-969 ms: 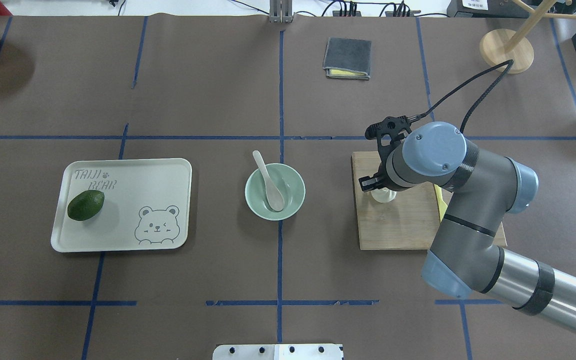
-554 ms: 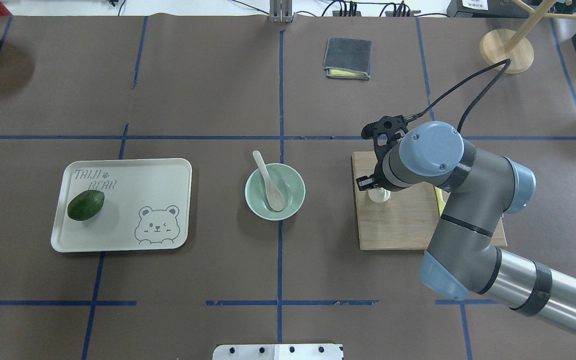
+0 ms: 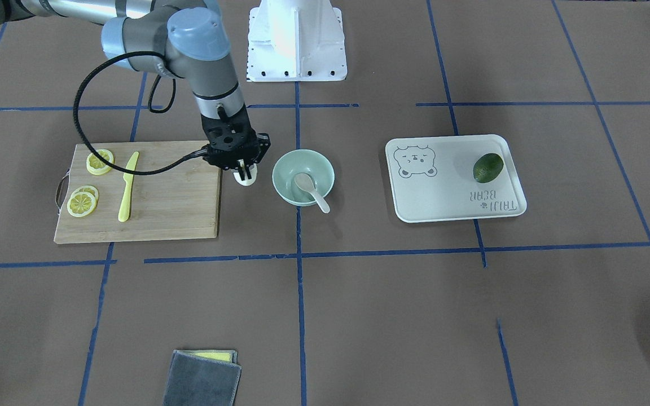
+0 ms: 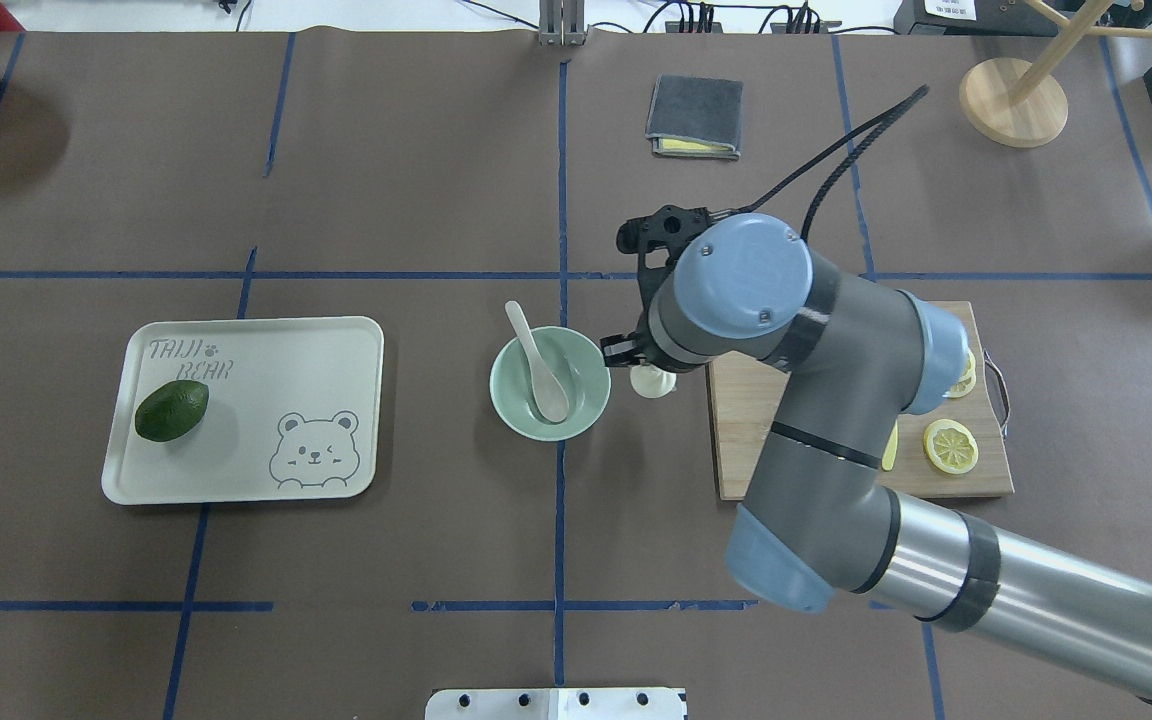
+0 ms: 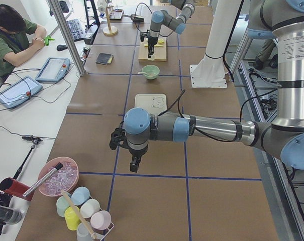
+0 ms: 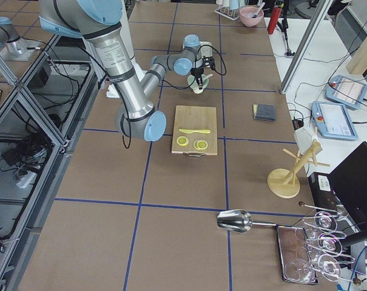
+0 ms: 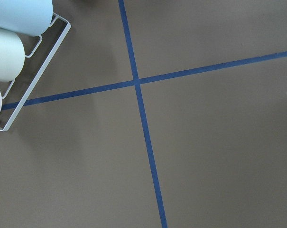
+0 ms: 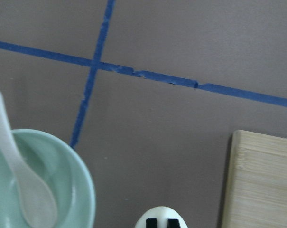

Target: Put spoon and bun in bowl

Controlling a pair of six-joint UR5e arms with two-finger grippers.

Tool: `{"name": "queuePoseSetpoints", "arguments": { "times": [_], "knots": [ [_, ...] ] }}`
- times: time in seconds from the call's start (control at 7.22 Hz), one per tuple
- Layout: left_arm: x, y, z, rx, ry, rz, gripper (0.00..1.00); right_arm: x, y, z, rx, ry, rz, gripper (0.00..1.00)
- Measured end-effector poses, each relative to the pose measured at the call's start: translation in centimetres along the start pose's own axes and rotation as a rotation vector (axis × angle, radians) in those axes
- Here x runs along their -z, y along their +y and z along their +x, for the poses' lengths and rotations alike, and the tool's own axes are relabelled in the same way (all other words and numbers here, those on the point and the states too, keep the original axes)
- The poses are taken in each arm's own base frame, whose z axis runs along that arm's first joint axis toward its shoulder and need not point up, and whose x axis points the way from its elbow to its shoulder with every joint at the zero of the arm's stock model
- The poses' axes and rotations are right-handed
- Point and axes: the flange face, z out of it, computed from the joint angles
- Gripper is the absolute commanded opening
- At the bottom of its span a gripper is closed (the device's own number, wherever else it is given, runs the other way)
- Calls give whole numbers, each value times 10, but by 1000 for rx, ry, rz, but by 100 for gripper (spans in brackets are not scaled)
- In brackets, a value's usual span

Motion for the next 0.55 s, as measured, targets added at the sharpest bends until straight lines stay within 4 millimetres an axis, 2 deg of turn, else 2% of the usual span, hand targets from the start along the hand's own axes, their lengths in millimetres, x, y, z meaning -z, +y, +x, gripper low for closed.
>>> {"name": "queuePoseSetpoints", "arguments": {
  "times": [0.14,0.28,0.42,0.55],
  "knots": [
    [0,1,0,1,0,-1,100,1,5,-38,-22,-1,14,65],
    [-1,2,0,3,0,-2,100,-6,10,-66,-33,9,24,100],
    [-1,2,0,3,0,-3,100,-12,14,-82,-38,18,37,100],
    [-1,3,0,4,1,-3,100,-14,16,-89,-42,22,49,100]
  ]
}}
